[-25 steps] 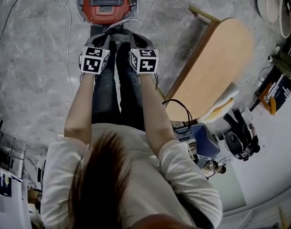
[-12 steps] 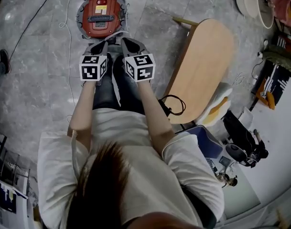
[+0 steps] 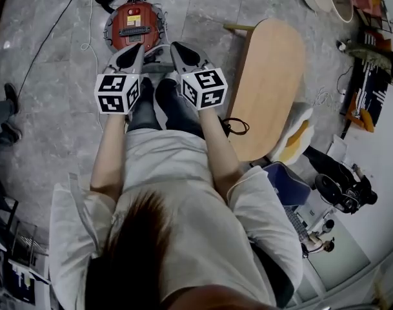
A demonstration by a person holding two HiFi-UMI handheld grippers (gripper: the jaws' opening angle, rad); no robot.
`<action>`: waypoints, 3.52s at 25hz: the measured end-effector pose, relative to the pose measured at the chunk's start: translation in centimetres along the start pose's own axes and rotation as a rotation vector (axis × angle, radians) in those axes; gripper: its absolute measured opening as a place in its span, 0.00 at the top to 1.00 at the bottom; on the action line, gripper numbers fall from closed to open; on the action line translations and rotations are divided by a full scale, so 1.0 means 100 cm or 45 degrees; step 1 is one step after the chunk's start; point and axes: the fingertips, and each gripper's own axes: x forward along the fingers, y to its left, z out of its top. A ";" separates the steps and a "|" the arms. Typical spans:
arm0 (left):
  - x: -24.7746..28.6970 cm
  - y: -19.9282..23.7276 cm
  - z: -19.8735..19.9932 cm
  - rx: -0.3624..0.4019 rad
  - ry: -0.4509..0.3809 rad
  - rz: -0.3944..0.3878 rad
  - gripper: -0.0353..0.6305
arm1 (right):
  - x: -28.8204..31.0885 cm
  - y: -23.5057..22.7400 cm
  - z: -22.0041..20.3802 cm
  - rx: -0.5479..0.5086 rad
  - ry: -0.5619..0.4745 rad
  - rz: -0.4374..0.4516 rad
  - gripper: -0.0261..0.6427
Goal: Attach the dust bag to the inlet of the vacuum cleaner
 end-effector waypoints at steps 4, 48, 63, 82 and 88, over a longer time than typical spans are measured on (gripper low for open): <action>-0.019 -0.002 0.034 0.058 -0.067 0.011 0.92 | -0.018 0.009 0.040 -0.022 -0.062 -0.020 0.96; -0.119 -0.054 0.186 0.365 -0.461 -0.045 0.92 | -0.125 0.033 0.174 -0.043 -0.401 -0.069 0.96; -0.119 -0.042 0.189 0.345 -0.461 -0.030 0.92 | -0.119 0.029 0.184 -0.117 -0.393 -0.100 0.96; -0.127 -0.025 0.183 0.358 -0.448 0.037 0.92 | -0.127 0.024 0.175 -0.138 -0.375 -0.118 0.96; -0.128 -0.031 0.179 0.363 -0.441 0.040 0.92 | -0.135 0.021 0.172 -0.139 -0.374 -0.123 0.96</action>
